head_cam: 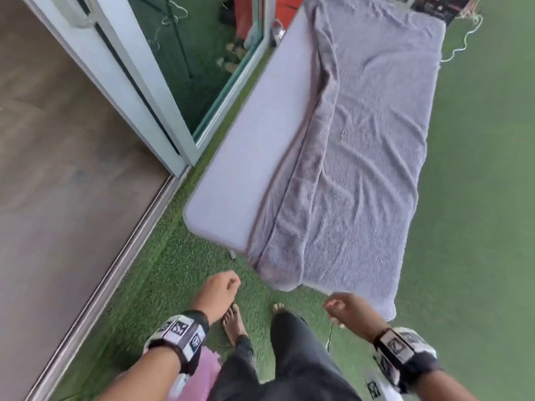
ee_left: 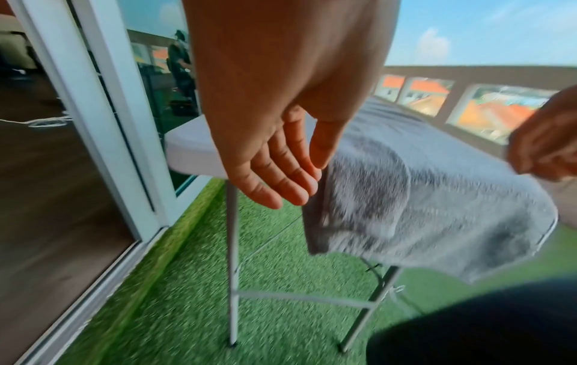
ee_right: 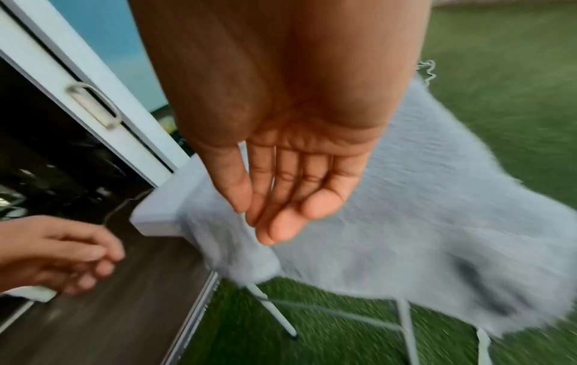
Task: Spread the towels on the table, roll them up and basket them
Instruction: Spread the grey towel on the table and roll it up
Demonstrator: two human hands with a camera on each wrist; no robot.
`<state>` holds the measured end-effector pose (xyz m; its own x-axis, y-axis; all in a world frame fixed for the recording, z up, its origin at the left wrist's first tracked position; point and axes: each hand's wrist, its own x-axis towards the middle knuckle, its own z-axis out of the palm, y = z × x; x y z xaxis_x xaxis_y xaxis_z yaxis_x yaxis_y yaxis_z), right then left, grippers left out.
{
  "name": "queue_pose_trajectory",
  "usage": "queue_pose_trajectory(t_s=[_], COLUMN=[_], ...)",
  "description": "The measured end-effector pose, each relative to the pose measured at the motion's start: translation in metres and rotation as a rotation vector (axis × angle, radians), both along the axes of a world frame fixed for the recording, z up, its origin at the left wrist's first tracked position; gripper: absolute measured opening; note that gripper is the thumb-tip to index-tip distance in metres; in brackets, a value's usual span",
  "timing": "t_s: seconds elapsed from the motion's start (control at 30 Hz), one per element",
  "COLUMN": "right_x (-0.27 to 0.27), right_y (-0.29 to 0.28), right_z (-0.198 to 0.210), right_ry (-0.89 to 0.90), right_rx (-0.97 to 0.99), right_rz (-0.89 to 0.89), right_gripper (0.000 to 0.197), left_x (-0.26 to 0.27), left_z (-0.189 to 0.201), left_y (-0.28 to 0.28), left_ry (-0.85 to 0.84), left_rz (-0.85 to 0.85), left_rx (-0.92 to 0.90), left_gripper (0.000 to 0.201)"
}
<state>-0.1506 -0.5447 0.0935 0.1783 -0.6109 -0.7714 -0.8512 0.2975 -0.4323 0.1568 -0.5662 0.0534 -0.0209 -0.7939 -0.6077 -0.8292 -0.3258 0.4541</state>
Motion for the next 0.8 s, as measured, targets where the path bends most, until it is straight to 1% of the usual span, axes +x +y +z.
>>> queue_pose_trajectory(t_s=[0.07,0.13,0.23,0.3,0.37,0.4,0.43,0.5,0.57,0.6,0.67,0.73,0.8], right_x=[0.017,0.039,0.064,0.071,0.074,0.074,0.074,0.072,0.071,0.072,0.074,0.079,0.088], right_y=[-0.037,-0.082,-0.141,-0.168,-0.185,-0.191,-0.194,-0.197,-0.203,-0.208,-0.225,-0.249,-0.277], right_z=[-0.009,-0.020,-0.038,-0.050,-0.058,-0.060,-0.062,-0.064,-0.066,-0.066,-0.062,-0.056,-0.049], right_ry=[-0.044,-0.059,-0.061,-0.048,-0.041,-0.036,-0.037,-0.038,-0.028,-0.017,0.019,0.058,0.093], right_rx=[-0.087,-0.234,-0.461,-0.537,-0.558,-0.553,-0.544,-0.517,-0.521,-0.550,-0.619,-0.652,-0.642], right_rz=[0.024,0.103,0.194,0.300,0.397,0.417,0.438,0.476,0.516,0.535,0.585,0.632,0.671], right_gripper=[0.016,0.019,0.022,0.032,0.041,0.043,0.044,0.045,0.042,0.040,0.035,0.028,0.022], left_x=[-0.022,-0.046,-0.077,-0.093,-0.104,-0.109,-0.112,-0.115,-0.113,-0.109,-0.093,-0.070,-0.041], left_z=[0.002,-0.006,-0.016,-0.023,-0.027,-0.029,-0.029,-0.028,-0.022,-0.020,-0.014,-0.006,0.002], left_y=[-0.026,-0.043,-0.061,-0.068,-0.071,-0.073,-0.074,-0.077,-0.080,-0.082,-0.082,-0.082,-0.085], left_ry=[0.054,0.089,0.039,-0.016,-0.028,-0.031,-0.052,-0.116,-0.128,-0.095,0.054,0.191,0.241], left_rz=[-0.087,-0.096,-0.014,0.090,0.213,0.250,0.262,0.227,0.212,0.225,0.300,0.362,0.403], left_rx=[-0.033,-0.072,-0.158,-0.209,-0.216,-0.207,-0.201,-0.185,-0.201,-0.231,-0.294,-0.319,-0.323], left_gripper=[0.021,0.024,0.017,0.013,0.028,0.029,0.026,0.015,0.011,0.007,0.006,0.006,0.007])
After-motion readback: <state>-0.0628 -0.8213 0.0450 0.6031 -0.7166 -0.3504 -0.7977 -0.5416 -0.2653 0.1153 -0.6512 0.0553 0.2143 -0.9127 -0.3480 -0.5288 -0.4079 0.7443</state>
